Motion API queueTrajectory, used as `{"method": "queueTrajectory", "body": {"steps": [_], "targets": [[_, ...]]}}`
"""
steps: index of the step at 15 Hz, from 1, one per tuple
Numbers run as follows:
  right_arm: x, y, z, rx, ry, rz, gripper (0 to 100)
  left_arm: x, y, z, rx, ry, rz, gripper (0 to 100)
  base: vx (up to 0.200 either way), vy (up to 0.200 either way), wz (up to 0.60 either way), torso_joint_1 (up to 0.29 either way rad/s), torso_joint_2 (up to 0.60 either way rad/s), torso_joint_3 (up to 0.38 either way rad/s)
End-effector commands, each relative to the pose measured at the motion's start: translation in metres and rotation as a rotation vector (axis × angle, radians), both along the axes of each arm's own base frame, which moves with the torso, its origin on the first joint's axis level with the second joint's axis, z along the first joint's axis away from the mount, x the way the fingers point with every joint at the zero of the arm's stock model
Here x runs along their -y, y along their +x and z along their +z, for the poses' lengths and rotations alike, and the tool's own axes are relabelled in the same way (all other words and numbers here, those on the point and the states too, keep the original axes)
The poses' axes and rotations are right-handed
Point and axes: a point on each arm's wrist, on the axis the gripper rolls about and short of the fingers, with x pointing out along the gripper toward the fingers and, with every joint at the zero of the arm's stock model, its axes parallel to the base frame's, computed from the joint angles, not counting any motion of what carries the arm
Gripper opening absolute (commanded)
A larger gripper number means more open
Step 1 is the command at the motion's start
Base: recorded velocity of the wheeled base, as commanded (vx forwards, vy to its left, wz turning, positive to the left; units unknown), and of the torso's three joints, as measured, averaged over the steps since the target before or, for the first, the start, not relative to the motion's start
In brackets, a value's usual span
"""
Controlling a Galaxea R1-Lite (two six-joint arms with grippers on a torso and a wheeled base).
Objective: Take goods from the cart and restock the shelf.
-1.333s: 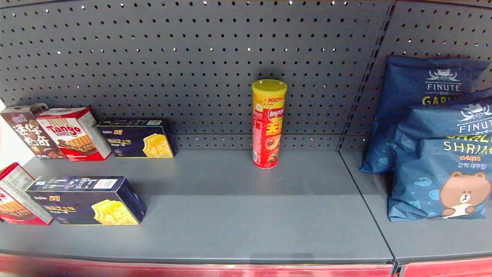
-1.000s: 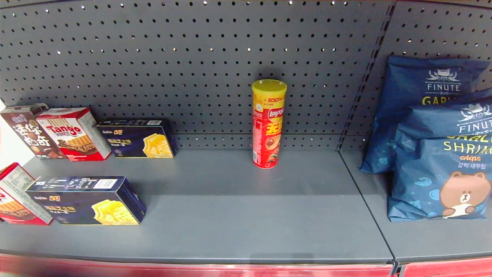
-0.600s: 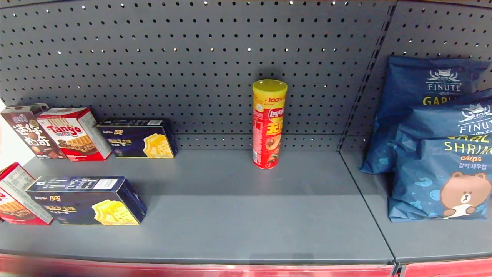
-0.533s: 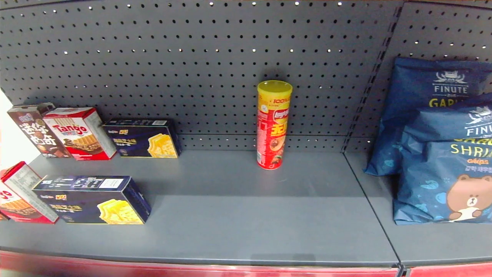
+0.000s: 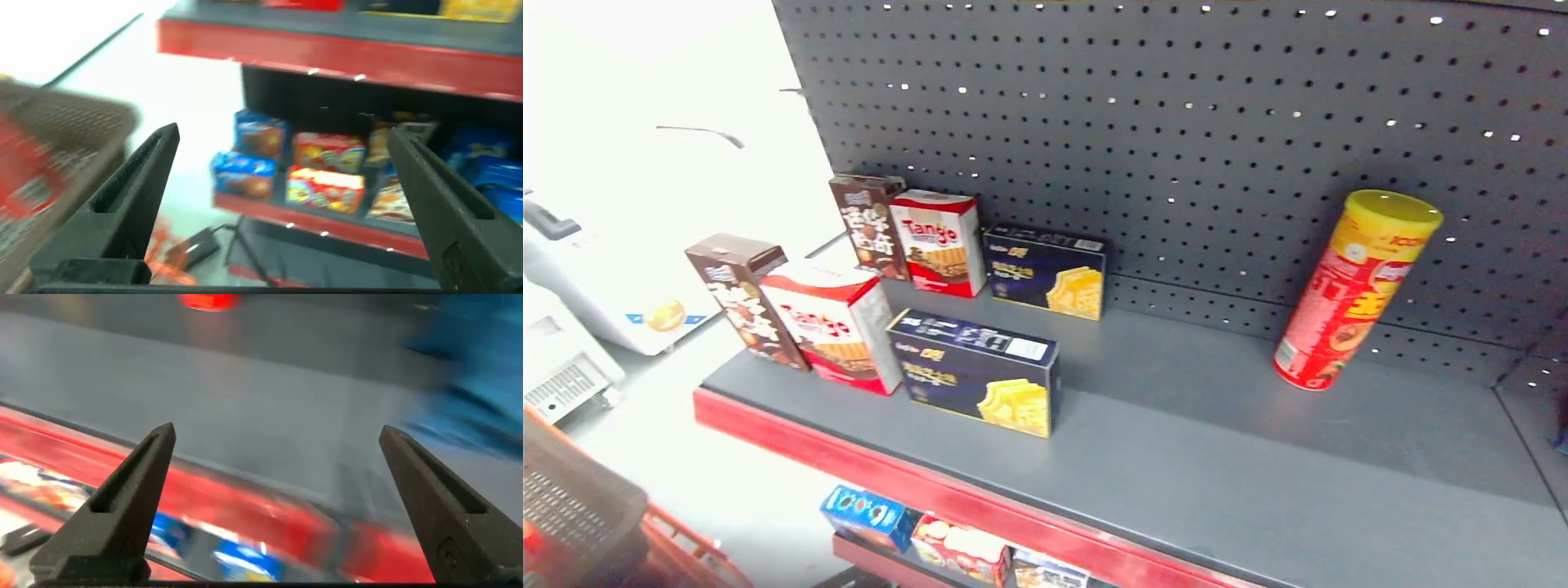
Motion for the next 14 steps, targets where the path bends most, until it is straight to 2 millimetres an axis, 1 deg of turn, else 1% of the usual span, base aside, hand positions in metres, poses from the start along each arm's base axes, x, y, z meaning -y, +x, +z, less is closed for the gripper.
{"method": "queueTrajectory", "body": {"steps": [1,10,14], "targets": [[0.0,0.0,0.0,0.0,0.0,0.0,100,0.0,0.0,0.0,0.001,0.0,-0.001,100,0.0,0.0,0.6,0.002,0.0,0.002],[0.0,0.0,0.0,0.0,-0.002,0.0,100,0.0,0.0,0.0,0.001,0.0,0.001,100,0.0,0.0,0.6,0.002,0.0,0.002],[0.0,0.0,0.0,0.0,-0.002,0.0,100,0.0001,0.0,0.0,0.001,0.003,-0.002,100,0.0,0.0,0.0,0.0,0.0,0.0]]}}
